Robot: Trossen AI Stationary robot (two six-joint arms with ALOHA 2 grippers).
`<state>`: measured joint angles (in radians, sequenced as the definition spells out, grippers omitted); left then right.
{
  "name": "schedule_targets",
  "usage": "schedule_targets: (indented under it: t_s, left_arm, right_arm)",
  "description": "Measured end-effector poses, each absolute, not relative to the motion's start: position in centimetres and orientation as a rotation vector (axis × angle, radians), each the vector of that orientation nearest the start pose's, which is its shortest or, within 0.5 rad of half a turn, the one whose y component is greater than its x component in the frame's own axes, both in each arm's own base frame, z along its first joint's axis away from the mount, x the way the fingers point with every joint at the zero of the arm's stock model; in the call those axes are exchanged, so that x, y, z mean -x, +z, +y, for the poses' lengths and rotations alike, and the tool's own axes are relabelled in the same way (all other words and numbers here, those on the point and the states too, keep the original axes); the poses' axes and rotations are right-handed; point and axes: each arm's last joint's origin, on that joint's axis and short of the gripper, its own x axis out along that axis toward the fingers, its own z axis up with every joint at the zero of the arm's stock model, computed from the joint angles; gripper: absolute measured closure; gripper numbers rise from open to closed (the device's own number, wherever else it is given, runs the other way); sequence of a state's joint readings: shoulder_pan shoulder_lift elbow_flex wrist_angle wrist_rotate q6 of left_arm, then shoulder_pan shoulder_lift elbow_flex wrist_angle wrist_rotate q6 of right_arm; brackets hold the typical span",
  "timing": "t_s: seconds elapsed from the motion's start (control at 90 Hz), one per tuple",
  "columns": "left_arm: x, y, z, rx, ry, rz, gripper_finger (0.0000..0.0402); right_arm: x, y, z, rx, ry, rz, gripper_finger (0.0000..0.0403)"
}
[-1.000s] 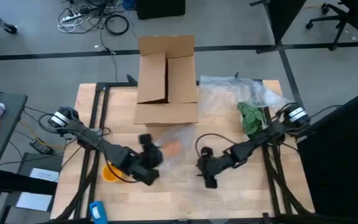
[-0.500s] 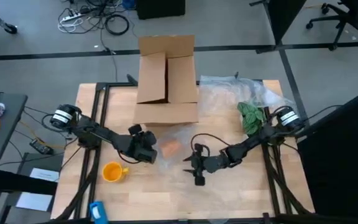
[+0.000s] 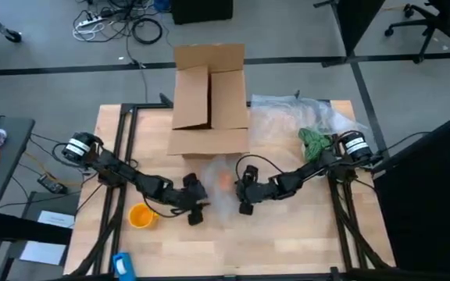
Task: Wrap mug
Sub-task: Wrap the orange cup with the bubble wrap
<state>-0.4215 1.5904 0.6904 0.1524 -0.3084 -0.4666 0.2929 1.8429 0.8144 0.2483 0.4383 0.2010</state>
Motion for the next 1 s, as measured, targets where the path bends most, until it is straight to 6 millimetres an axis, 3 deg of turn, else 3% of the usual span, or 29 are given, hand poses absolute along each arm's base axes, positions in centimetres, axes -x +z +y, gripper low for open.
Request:
schedule_targets:
  t_s: [0.167,0.278,0.411,0.533,0.622,0.778,0.9,1.0]
  left_arm:
    - [-26.6,16.5,-12.1,0.126,0.012,0.804,0.0269]
    - [-25.7,18.7,-11.6,0.051,0.056,0.837,0.0269]
    - [-24.8,20.8,-9.8,-0.061,0.227,0.762,0.0269]
    - [-25.5,21.0,-7.6,-0.124,0.316,0.755,0.0269]
    - [-26.7,20.3,-6.2,-0.128,0.348,0.722,0.0269]
    - [-29.0,18.0,-4.1,-0.093,0.415,0.701,0.0269]
    - [-30.7,15.9,-3.9,-0.033,0.362,0.69,0.0269]
    - [-31.7,14.1,-4.2,0.003,0.327,0.681,0.0269]
  right_arm:
    - [-31.5,12.4,8.8,0.076,-0.125,0.779,0.026]
    - [-30.6,14.6,9.3,0.058,-0.081,0.773,0.0261]
    - [-29.6,17.2,10.4,0.012,-0.037,0.697,0.0262]
    - [-29.6,18.9,12.0,-0.04,0.021,0.561,0.0265]
    - [-30.3,18.8,13.1,-0.059,0.058,0.472,0.0267]
    - [-31.6,15.8,14.0,-0.102,0.044,0.443,0.0273]
    - [-32.4,13.4,13.5,-0.119,-0.096,0.445,0.0279]
    - [-32.6,12.4,13.4,-0.15,-0.153,0.438,0.0286]
